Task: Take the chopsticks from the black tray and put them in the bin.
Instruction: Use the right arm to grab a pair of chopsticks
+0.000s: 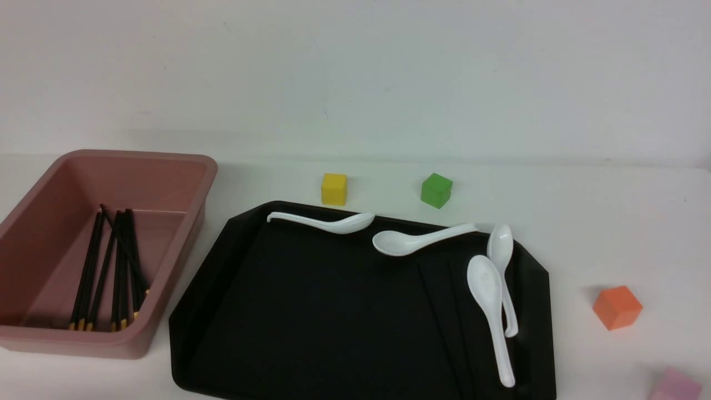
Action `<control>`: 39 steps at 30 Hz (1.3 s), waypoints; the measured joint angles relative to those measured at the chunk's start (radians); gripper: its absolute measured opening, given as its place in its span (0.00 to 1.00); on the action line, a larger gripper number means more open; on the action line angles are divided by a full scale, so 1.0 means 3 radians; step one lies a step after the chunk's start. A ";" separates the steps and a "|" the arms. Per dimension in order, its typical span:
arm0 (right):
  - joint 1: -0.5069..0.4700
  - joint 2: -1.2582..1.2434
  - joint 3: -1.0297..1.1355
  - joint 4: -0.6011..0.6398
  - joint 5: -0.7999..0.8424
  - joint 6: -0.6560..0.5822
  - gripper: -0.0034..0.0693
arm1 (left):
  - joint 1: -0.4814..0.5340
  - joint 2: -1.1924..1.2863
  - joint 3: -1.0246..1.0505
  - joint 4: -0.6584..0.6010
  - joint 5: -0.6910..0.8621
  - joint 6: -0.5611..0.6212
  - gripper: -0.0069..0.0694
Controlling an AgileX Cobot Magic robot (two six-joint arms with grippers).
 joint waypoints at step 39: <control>0.0000 0.0000 0.0038 0.2217 -0.0763 0.1038 0.37 | 0.0000 0.0000 0.0000 0.0000 0.0000 0.0000 0.40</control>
